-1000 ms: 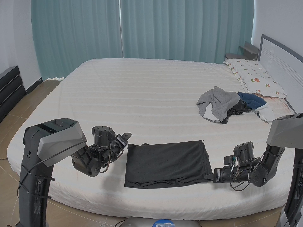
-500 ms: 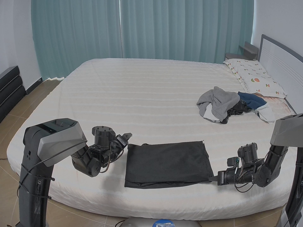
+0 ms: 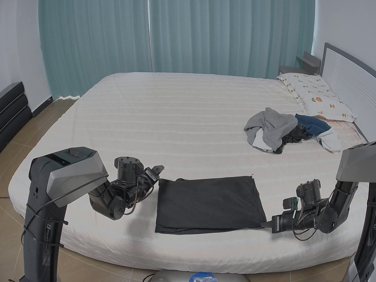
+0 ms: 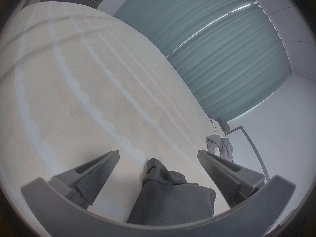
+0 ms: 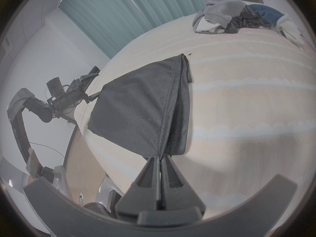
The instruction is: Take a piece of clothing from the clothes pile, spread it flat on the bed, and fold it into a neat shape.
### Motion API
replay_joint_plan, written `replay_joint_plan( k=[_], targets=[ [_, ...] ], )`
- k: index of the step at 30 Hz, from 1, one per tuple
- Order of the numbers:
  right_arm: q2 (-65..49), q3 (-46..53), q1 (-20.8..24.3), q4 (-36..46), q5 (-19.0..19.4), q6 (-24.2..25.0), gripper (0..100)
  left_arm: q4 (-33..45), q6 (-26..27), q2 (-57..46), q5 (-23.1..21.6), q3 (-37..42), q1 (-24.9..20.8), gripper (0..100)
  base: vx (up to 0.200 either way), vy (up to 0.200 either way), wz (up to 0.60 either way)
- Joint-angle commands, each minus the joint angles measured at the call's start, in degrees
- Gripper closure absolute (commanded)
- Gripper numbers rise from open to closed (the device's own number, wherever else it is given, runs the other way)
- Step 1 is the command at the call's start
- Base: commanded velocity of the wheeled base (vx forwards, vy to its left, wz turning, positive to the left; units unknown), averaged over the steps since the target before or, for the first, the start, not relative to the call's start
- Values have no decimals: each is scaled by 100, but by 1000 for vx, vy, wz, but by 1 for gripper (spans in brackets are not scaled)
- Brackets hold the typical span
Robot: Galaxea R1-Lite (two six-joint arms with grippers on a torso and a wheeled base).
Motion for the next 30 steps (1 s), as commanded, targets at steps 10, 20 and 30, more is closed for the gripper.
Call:
replay_joint_plan(
  k=[10, 20, 30],
  targets=[
    [161, -7, -56, 2, -46, -172, 100, -4, -2, -2, 3, 17, 1, 0, 0, 0, 0],
    [196, -34, -91, -24, -116, -269, 0, 4, -2, -28, 3, 26, 1, 0, 0, 0, 0],
    [11, -1001, -495, -86, -46, 1551, 0, 128, 85, -591, -594, 632, 27, 0, 0, 0, 0]
  ],
)
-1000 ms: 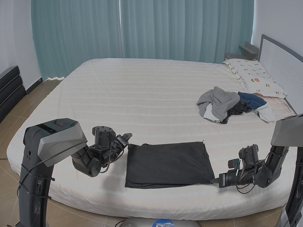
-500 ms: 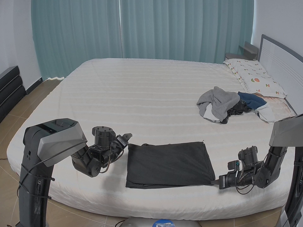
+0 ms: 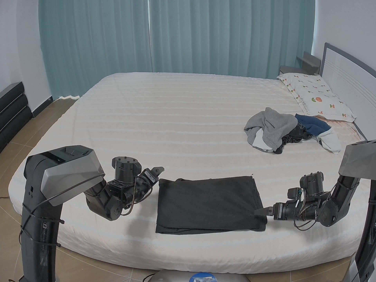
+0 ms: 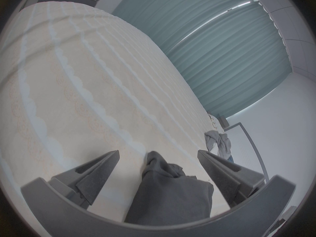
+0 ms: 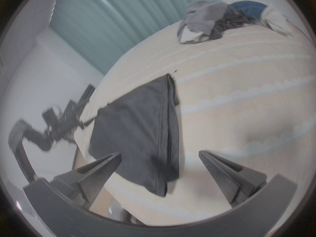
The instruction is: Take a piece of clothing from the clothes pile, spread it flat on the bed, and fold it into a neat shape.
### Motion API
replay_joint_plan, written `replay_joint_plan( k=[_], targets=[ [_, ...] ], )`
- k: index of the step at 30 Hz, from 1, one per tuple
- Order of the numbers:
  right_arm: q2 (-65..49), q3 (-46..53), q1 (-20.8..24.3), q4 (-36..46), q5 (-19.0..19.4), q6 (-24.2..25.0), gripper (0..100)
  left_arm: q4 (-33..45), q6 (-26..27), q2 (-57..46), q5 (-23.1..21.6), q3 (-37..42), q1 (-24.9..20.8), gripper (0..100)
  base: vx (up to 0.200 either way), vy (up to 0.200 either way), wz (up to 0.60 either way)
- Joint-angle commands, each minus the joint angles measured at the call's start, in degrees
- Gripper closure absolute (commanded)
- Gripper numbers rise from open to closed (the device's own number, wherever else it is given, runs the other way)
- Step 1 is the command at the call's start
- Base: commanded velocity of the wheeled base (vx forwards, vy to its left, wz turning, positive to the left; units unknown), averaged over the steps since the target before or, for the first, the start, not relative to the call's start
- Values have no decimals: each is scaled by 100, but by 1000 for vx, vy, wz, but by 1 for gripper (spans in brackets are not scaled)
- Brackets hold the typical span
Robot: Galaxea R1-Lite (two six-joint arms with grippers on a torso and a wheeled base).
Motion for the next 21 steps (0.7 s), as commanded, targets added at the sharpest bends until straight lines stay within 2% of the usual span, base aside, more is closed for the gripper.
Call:
replay_joint_plan(
  k=[1, 3, 5, 7, 11, 15, 21],
  targets=[
    [133, -768, -283, -31, 23, 1080, 0, 116, 64, -445, -557, 444, 30, 0, 0, 0, 0],
    [264, -926, -354, -49, 32, 1282, 0, 160, 152, -506, -724, 541, 39, 0, 0, 0, 0],
    [449, -1233, -529, -49, 84, 1633, 0, 239, 583, -542, -952, 769, 48, 0, 0, 0, 0],
    [546, -1392, -635, -57, 331, 1967, 0, 231, 969, -506, -978, 910, 48, 0, 0, 0, 0],
    [590, -1585, -899, -49, 840, 2556, 0, 213, 1171, -498, -978, 1015, -14, 0, 0, 0, 0],
    [651, -1655, -1013, -57, 1148, 2785, 0, 187, 1312, -489, -987, 1059, -49, 0, 0, 0, 0],
    [713, -1647, -943, -145, 1113, 2767, 0, 134, 1549, -357, -1014, 1042, -128, 0, 0, 0, 0]
  ],
)
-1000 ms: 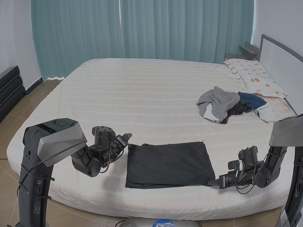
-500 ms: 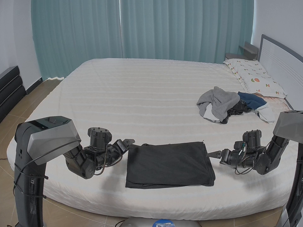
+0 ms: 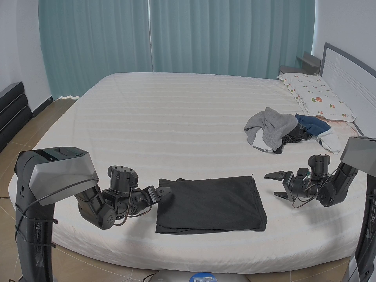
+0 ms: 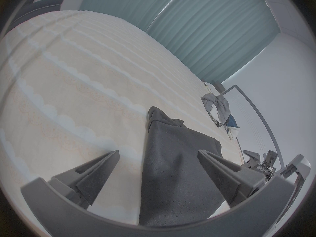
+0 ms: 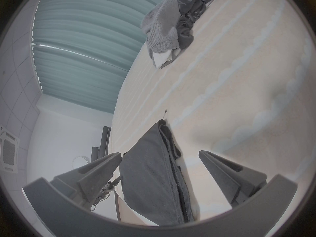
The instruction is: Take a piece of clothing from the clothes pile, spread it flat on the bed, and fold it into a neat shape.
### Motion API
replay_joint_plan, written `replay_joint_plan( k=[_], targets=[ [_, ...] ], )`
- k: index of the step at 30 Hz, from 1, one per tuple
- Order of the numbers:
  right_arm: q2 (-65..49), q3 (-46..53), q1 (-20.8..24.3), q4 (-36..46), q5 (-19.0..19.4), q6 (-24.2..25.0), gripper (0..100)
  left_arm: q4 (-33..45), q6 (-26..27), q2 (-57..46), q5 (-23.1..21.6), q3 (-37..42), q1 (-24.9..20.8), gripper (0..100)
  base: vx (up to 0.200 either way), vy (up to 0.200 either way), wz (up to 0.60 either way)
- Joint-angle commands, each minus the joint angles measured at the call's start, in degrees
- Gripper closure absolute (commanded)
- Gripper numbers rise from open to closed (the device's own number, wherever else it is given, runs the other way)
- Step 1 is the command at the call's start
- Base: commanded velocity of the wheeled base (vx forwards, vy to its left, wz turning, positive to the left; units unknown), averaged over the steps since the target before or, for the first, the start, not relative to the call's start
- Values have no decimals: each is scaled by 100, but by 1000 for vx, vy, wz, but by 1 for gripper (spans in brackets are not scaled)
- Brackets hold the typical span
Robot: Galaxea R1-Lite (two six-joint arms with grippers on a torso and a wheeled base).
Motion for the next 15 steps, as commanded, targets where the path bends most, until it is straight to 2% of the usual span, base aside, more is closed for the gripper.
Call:
replay_joint_plan(
  k=[1, 7, 15],
  targets=[
    [109, -17, 5, -75, -12, -9, 0, -35, 44, 109, 1, 4, -56, 0, 0, 0, 0],
    [153, -8, 13, -101, -39, -26, 0, -413, 61, 329, 53, 57, -259, 0, 0, 0, 0],
    [162, 10, 13, -101, -39, -35, 0, -720, 61, 390, 80, 154, -285, 0, 0, 0, 0]
  ],
)
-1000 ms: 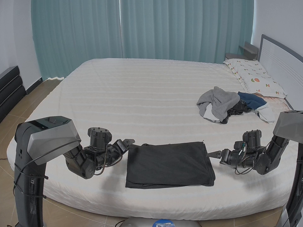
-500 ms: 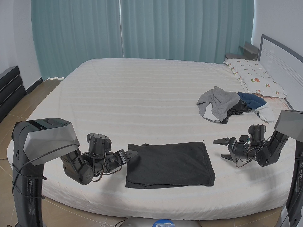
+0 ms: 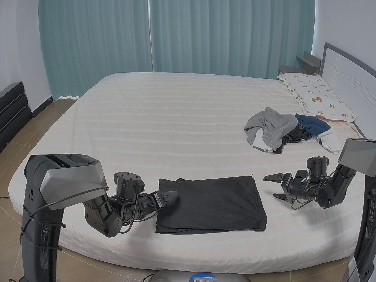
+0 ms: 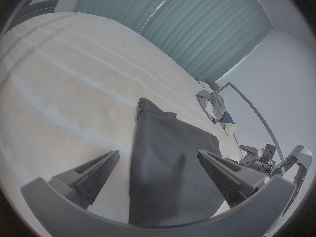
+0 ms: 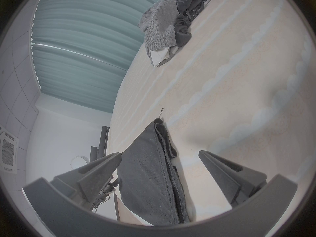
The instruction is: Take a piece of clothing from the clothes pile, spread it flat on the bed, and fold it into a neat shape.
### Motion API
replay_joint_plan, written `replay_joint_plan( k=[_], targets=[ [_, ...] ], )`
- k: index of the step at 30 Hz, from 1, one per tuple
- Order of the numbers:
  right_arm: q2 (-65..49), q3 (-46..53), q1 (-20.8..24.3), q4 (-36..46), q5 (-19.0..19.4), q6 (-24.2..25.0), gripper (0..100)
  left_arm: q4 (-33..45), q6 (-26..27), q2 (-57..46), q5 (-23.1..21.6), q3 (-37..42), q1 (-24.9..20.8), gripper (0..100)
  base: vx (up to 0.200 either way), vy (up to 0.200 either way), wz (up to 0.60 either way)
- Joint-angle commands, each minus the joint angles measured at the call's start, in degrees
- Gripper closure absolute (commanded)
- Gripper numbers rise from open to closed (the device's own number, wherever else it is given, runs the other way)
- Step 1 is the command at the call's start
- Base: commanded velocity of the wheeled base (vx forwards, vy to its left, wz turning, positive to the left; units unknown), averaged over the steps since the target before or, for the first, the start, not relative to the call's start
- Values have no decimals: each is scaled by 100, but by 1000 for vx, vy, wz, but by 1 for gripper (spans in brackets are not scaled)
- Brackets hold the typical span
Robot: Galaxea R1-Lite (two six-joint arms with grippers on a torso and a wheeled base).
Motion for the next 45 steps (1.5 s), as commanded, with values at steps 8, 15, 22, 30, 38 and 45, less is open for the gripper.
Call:
replay_joint_plan(
  k=[8, 15, 22, 30, 38, 45],
  targets=[
    [16, 18, 13, 0, 0, -11, 0, -14, -3, 86, 0, 31, -62, 0, 0, 0, 0],
    [16, 18, 4, 0, 0, -11, 0, -49, -3, 104, 0, 31, -123, 0, 0, 0, 0],
    [16, 18, 13, 0, 0, -11, 0, -189, -30, 191, 62, -13, -159, 0, 0, 0, 0],
    [16, 18, 13, 0, 9, -11, 0, -181, -38, 200, 62, -48, -150, 100, 0, 0, 0],
    [16, 27, 13, 0, 9, -11, 0, -189, -38, 156, 71, 13, -123, 100, 0, 0, 0],
    [16, 36, 13, 0, 9, -20, 0, -198, -30, 156, 97, 13, -88, 100, 0, 0, 0]
  ],
)
